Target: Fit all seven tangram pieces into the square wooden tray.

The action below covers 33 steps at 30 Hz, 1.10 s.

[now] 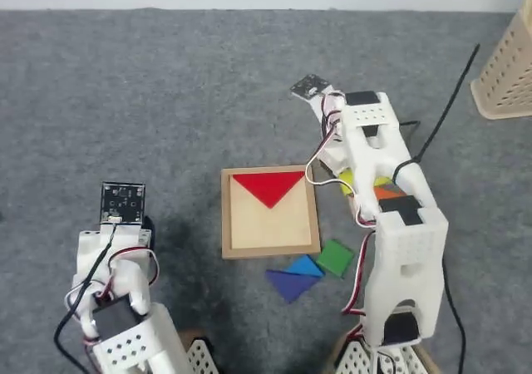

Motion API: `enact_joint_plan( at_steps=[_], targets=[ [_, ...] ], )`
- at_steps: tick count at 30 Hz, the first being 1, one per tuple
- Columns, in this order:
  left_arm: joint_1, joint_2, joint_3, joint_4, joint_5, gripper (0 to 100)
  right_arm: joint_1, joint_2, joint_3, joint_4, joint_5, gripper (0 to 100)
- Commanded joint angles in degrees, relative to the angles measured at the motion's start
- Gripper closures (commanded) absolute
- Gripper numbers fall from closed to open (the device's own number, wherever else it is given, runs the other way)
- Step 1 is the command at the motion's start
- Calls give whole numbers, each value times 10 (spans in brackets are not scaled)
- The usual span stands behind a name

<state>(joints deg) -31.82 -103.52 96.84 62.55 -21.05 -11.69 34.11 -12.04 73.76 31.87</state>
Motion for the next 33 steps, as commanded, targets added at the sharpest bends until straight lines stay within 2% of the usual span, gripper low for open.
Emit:
enact_joint_plan(
  at_steps=[1,4,10,15,17,20,23,31,33],
  targets=[
    [3,-5,-3,1,-4,781,-27,-2,-61,73,-11,840],
    [3,-5,-3,1,-4,781,-37,-20,-98,123,11,780],
    [3,-5,-3,1,-4,782,-35,-131,-62,170,110,768],
    [3,-5,-3,1,-4,782,-12,-201,87,117,228,763],
    [3,-5,-3,1,-4,782,1,-215,153,75,258,731],
    [3,-5,-3,1,-4,782,15,-220,226,-6,263,690],
    [3,-5,-3,1,-4,782,18,-219,266,-56,265,690],
    [3,-5,-3,1,-4,782,25,-218,310,-124,258,691],
    [3,-5,-3,1,-4,782,26,-211,309,-131,229,691]
  ],
)
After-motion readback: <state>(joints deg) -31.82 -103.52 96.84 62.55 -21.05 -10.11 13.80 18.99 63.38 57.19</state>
